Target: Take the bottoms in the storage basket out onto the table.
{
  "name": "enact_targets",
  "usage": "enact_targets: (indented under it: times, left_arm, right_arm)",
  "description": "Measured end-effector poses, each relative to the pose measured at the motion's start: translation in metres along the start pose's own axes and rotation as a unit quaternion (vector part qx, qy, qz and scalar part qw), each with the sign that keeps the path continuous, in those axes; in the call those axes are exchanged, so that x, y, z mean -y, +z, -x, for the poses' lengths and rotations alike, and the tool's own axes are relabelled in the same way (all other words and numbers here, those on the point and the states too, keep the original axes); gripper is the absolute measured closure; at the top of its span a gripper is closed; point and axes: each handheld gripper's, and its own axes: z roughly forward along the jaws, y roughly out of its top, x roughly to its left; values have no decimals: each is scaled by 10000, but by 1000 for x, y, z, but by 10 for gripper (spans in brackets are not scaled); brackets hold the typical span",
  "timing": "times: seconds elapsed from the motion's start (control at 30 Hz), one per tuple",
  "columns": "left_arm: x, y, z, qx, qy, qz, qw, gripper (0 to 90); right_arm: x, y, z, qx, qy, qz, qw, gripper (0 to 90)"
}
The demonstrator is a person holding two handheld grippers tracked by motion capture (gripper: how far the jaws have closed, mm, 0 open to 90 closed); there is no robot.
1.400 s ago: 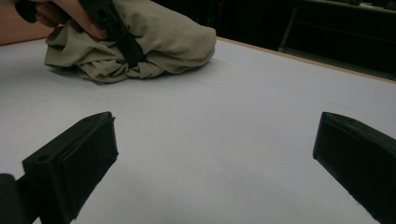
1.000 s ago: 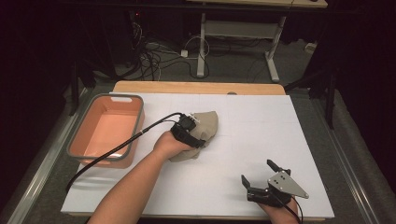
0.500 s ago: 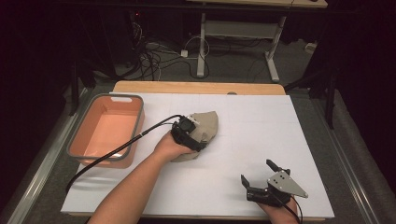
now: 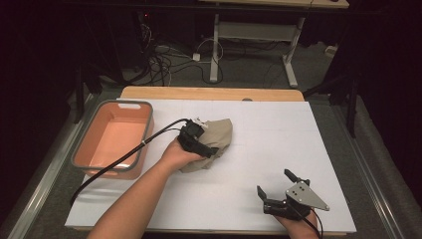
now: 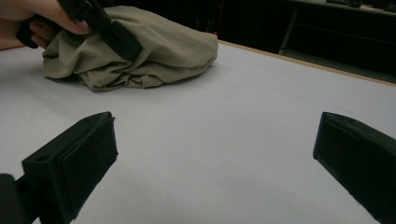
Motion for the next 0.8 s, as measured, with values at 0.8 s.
enact_targets:
  times: [0.8]
  left_arm:
    - [50, -46, 7, -155, 42, 1106, 9937, 0]
  right_arm:
    - [-1, 0, -2, -46, -48, 20, 10000, 4]
